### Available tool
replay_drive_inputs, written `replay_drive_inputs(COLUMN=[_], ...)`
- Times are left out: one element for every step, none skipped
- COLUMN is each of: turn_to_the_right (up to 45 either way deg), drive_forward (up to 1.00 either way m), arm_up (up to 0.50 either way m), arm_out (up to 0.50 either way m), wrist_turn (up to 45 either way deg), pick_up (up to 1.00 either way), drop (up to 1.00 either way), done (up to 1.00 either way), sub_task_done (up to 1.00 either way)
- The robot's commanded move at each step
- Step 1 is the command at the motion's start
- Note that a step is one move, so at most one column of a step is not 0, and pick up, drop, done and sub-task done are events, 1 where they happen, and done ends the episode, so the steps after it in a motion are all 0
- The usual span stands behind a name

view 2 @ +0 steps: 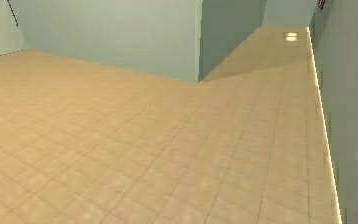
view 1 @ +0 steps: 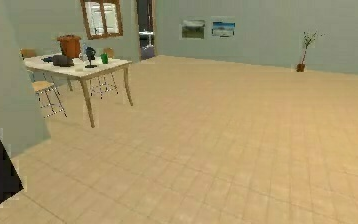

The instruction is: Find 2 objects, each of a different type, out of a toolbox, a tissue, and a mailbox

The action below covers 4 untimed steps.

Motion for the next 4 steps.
replay_drive_inputs(turn_to_the_right=[0.0,0.0,0.0,-12.0], drive_forward=[1.0,1.0,1.0,0.0], arm_up=[0.0,0.0,0.0,0.0], arm_out=[0.0,0.0,0.0,0.0], wrist_turn=[0.0,0.0,0.0,0.0], pick_up=[0.0,0.0,0.0,0.0], drop=[0.0,0.0,0.0,0.0], done=[0.0,0.0,0.0,0.0], sub_task_done=[0.0,0.0,0.0,0.0])
